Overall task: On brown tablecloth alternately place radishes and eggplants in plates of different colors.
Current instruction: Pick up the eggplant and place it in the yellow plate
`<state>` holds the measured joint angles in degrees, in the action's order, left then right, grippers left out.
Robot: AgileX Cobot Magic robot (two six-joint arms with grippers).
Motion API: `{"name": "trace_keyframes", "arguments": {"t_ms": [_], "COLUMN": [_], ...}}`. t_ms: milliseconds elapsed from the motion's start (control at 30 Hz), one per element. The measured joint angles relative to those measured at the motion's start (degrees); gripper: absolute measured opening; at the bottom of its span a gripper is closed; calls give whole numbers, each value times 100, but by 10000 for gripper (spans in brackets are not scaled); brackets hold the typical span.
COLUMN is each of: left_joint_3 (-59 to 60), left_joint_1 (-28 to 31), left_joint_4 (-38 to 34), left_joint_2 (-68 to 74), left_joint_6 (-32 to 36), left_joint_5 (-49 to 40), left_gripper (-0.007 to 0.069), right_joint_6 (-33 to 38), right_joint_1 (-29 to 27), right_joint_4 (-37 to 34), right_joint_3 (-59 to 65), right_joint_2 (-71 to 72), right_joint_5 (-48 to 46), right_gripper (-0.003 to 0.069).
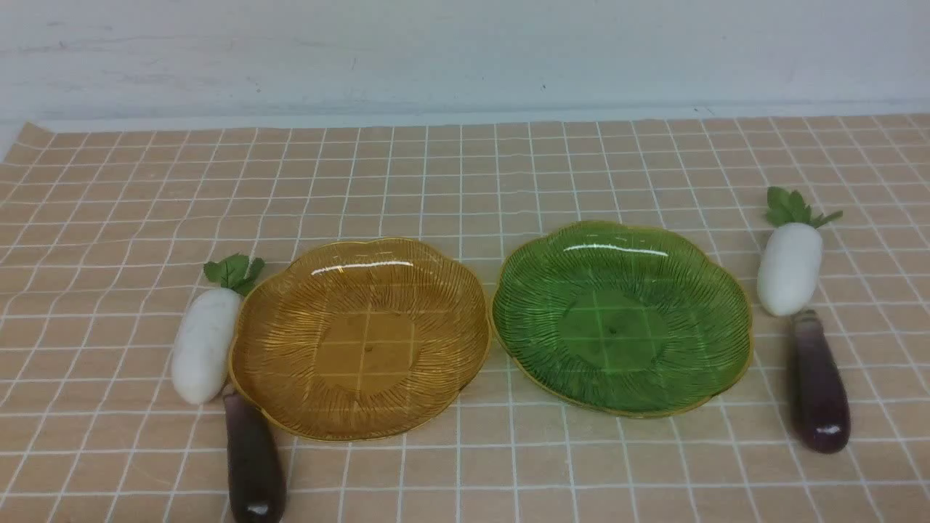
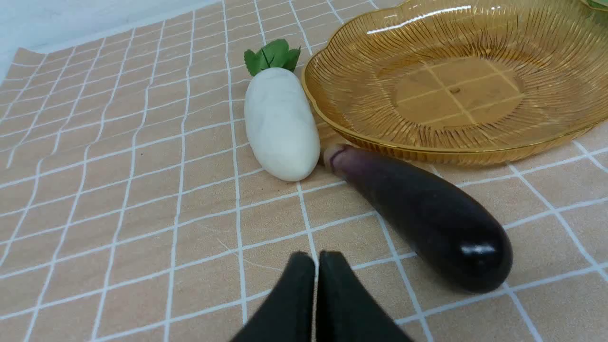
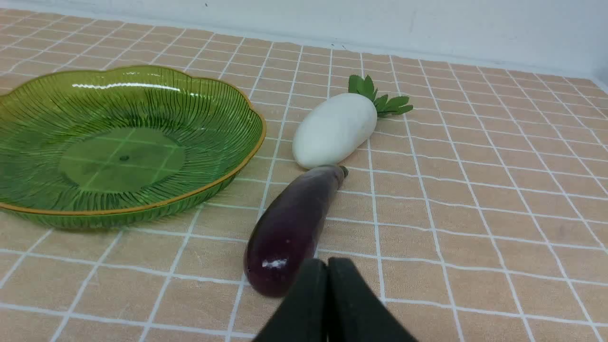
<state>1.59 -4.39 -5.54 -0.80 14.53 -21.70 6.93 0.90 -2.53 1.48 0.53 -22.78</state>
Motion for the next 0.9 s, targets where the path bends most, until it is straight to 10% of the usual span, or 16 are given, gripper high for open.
{"name": "trace_keyframes", "arguments": {"t_ms": [733,900], "left_joint_3": [12,17], "left_joint_1": [0,0], "left_joint_4": [157,-717], "left_joint_2": [0,0], "left_joint_6": [80,-536], "left_joint_5": [201,1212], "left_gripper": [-3,-3], "right_joint_6": [0,0], "right_joint_1": [0,0], "right_joint_4": [-4,-4], "right_joint_3": [0,0], "right_joint_2": [0,0], "right_joint_5": [0,0], "right_gripper": [-15,-15]}}
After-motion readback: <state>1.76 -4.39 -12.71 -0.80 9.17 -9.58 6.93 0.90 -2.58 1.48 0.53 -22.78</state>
